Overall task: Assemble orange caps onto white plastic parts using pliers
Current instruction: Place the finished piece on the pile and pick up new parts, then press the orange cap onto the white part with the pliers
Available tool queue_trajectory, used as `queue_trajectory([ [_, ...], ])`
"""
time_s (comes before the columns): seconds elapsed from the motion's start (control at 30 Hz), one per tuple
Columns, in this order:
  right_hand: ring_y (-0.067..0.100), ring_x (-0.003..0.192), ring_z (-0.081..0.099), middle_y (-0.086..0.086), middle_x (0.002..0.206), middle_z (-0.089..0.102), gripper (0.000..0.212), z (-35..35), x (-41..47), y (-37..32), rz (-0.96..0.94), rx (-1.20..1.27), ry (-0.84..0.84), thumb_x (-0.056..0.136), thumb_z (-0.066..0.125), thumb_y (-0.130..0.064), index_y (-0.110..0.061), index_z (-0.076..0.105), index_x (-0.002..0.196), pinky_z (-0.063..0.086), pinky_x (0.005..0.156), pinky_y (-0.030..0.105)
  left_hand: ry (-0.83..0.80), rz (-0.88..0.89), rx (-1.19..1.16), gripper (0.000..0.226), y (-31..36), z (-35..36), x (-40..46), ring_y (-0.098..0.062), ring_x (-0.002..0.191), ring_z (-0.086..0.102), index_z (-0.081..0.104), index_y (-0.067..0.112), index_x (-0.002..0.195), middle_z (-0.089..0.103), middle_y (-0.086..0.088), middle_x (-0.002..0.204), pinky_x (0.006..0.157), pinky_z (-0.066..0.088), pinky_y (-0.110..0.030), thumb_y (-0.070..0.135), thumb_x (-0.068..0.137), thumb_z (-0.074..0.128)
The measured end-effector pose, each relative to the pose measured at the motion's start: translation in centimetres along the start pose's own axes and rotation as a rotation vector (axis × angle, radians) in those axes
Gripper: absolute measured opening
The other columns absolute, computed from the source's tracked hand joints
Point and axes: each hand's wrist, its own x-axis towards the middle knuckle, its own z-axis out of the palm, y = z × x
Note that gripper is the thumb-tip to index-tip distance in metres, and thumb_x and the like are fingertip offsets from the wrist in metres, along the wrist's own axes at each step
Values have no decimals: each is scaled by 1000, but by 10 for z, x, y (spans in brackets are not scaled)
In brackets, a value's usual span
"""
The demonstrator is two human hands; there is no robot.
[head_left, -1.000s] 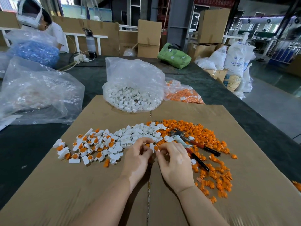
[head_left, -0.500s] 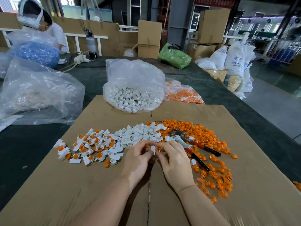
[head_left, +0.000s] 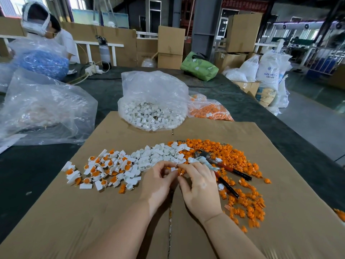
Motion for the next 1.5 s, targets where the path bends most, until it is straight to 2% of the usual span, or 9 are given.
queue_trajectory([
  [0.13,25,101,60,3,105,65,24,-10,8,8,112,-160,88,85,66,-19,-12,67,109,42,89,41,-12,-12,-64,10,2,0,2,-12,54,53,67,11,95,53,-5,60,54,45,-19,5,86,65],
  [0.27,24,126,37,4,134,45,48,-27,27,33,504,-424,-201,94,43,-44,-17,43,134,22,107,41,-33,-37,-77,12,2,-1,3,-11,55,51,66,10,98,50,-4,60,51,43,-15,5,87,65],
  [0.4,30,134,26,8,144,33,57,-36,38,53,719,-421,-487,87,43,-43,-16,35,137,13,112,52,-33,-36,-74,12,2,0,4,-8,56,55,66,10,98,53,-2,60,55,46,-14,5,87,64],
  [0.67,30,131,25,9,138,32,48,-37,46,56,722,-463,-600,82,52,-44,-22,46,124,15,108,59,-34,-58,-79,12,1,-1,5,-5,58,59,66,14,95,57,-3,63,56,47,-14,6,86,64],
  [0.83,27,120,36,6,125,44,45,-42,46,51,653,-468,-498,81,54,-47,-17,46,115,29,99,47,-29,-80,-125,11,4,-2,5,-4,56,59,66,14,94,56,1,60,54,47,-14,5,87,63],
  [1.03,22,97,51,3,103,53,31,-54,47,27,503,-191,-483,89,45,-43,-16,50,105,43,76,33,20,-192,-334,17,13,-3,7,-6,53,56,63,8,100,62,-2,65,51,45,-16,5,84,68],
  [1.3,12,44,36,1,55,44,22,-70,48,-6,649,390,-779,87,54,-28,-11,52,72,30,44,20,32,-245,-444,16,23,-4,9,-9,54,55,62,5,102,62,-5,68,52,46,-19,0,87,62],
  [1.4,12,48,45,-3,48,46,27,-72,48,-8,736,504,-826,89,52,-27,-12,49,67,34,40,15,66,-253,-426,15,25,-7,12,-11,54,55,62,4,100,62,-8,69,48,47,-17,0,87,63],
  [1.5,20,65,53,-2,54,48,22,-71,48,-9,813,612,-852,89,52,-26,-14,50,71,47,54,28,102,-260,-404,14,26,-9,15,-12,54,55,62,3,99,62,-9,70,45,45,-17,-1,86,63],
])
